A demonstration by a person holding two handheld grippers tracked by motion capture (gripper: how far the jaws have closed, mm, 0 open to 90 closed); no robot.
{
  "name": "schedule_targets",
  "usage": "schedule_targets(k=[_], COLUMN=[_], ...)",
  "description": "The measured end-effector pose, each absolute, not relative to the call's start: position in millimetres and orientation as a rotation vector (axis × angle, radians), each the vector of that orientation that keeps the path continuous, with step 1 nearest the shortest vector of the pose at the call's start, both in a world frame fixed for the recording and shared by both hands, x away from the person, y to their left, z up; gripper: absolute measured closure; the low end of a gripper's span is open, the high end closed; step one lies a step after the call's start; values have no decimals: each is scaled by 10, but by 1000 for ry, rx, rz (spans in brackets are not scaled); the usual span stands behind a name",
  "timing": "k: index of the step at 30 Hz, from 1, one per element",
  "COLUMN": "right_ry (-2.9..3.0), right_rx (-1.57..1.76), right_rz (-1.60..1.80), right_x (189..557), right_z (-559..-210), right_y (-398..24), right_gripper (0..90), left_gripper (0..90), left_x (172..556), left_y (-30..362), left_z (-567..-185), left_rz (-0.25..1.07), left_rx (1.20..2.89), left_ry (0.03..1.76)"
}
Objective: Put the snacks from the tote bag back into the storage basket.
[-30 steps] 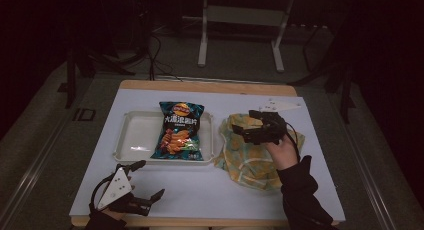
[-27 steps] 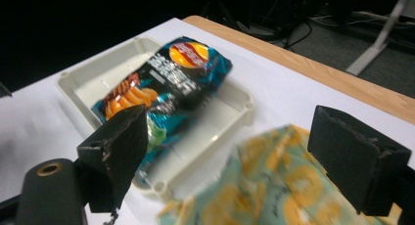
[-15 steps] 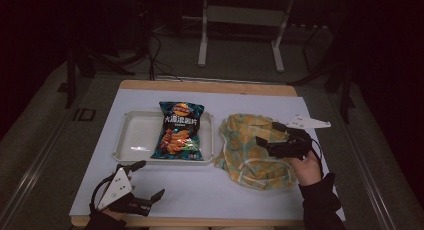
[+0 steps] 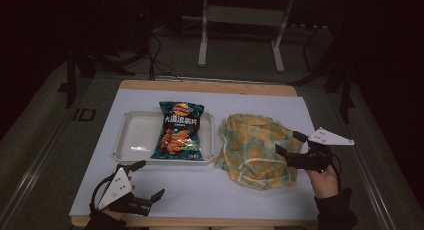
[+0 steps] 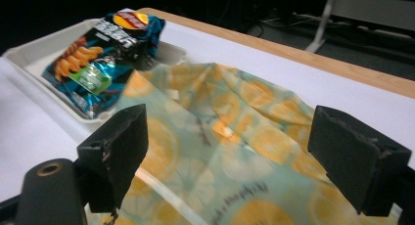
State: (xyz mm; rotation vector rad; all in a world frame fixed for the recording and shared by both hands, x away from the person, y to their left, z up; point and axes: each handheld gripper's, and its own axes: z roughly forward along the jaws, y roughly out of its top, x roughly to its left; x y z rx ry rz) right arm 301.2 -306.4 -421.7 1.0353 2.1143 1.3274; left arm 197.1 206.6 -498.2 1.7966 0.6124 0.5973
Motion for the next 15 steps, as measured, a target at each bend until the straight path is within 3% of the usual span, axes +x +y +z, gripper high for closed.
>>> schedule_targets(k=[15], right_ry=[2023], right_rx=[1098], right_rz=[1235], right_x=[2814], right_z=[-4453], right_y=[-3323], right_gripper=[140], left_gripper=[2], left_x=[1966], left_y=[2068], left_z=[-4982], left_rz=[599], left_rx=[1799], left_ry=[610])
